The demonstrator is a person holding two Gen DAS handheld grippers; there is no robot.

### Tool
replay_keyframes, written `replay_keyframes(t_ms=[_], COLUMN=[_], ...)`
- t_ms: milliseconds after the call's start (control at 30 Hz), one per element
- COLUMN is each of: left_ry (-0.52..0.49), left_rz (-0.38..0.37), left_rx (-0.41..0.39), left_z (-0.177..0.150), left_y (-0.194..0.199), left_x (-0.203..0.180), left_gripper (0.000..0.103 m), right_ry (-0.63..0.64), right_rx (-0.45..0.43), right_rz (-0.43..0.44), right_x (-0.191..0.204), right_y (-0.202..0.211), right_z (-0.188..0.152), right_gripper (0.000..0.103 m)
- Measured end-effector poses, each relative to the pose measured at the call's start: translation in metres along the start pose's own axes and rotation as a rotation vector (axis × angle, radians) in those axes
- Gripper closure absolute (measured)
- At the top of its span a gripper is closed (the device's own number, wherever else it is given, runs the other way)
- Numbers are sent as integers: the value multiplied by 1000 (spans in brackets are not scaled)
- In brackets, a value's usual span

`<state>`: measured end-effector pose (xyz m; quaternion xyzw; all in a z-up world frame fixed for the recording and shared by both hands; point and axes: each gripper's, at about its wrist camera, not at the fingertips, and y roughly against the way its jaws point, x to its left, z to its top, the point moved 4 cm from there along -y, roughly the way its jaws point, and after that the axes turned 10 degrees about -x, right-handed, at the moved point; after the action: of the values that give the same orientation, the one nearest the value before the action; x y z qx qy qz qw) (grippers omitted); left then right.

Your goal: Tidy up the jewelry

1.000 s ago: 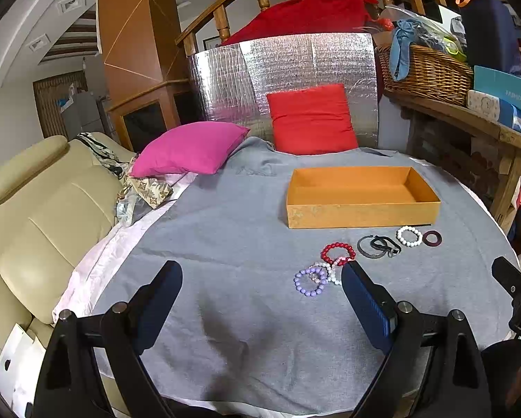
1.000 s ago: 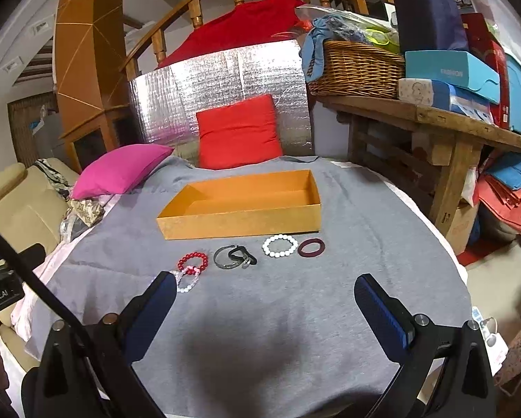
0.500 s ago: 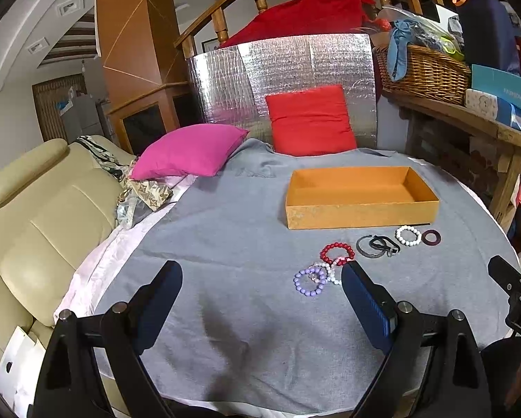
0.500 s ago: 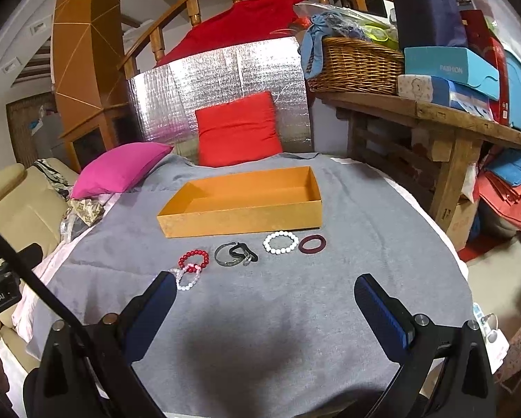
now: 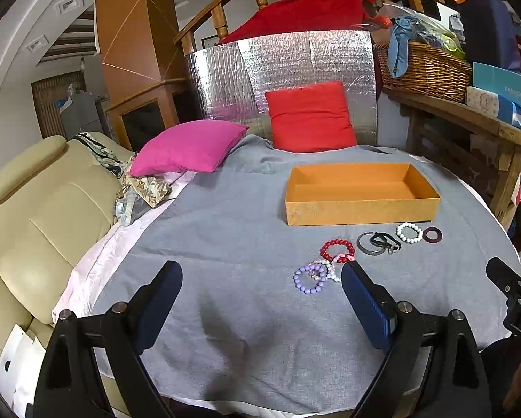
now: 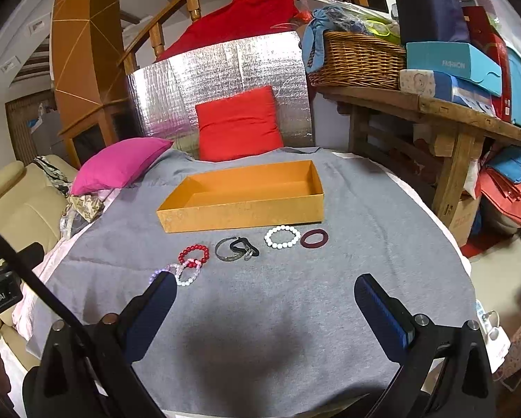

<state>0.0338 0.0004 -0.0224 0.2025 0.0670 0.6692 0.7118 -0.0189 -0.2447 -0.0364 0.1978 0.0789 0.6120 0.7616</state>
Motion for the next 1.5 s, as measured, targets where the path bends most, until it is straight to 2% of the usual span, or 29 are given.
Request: replay_keyframes(t_ms=[400, 700, 900, 1033, 1067, 1167, 1267, 1367, 1433, 1500], left_ry=[3, 10, 2, 23, 21, 41, 61, 88, 102, 88], left_rz=[-9, -28, -72, -133, -149, -198, -233, -269, -307, -313], left_rx=[16, 49, 109, 170, 192, 230, 269, 346, 361, 372], left_z=[-5, -7, -14, -22, -25, -34, -50, -66, -69, -70], left_y=[-15, -53, -107, -162, -174, -201, -219, -231, -232, -234], left_x=[-3, -9, -20, -28, -29, -33, -31, -29, -33, -34], left_gripper=[10, 10, 10, 10, 10, 10, 10, 10, 10, 10], right_ry=[5, -12, -47, -81, -95, -129, -94, -80, -80, -85], right_rx=[7, 12, 75, 186, 220, 278, 318, 360, 391, 415], right_rz=[2, -14, 6, 100, 98, 129, 128, 165, 175, 168], right_x=[6, 3, -5, -7, -9, -7, 2, 11, 17, 18], right_y=[-12, -41, -85, -138, -152, -184, -213, -234, -248, -258], right_z=[3, 10, 4, -7, -10, -16, -22, -30, -36, -43], right_gripper=[0, 0, 0, 0, 1, 11, 19, 32, 44, 58])
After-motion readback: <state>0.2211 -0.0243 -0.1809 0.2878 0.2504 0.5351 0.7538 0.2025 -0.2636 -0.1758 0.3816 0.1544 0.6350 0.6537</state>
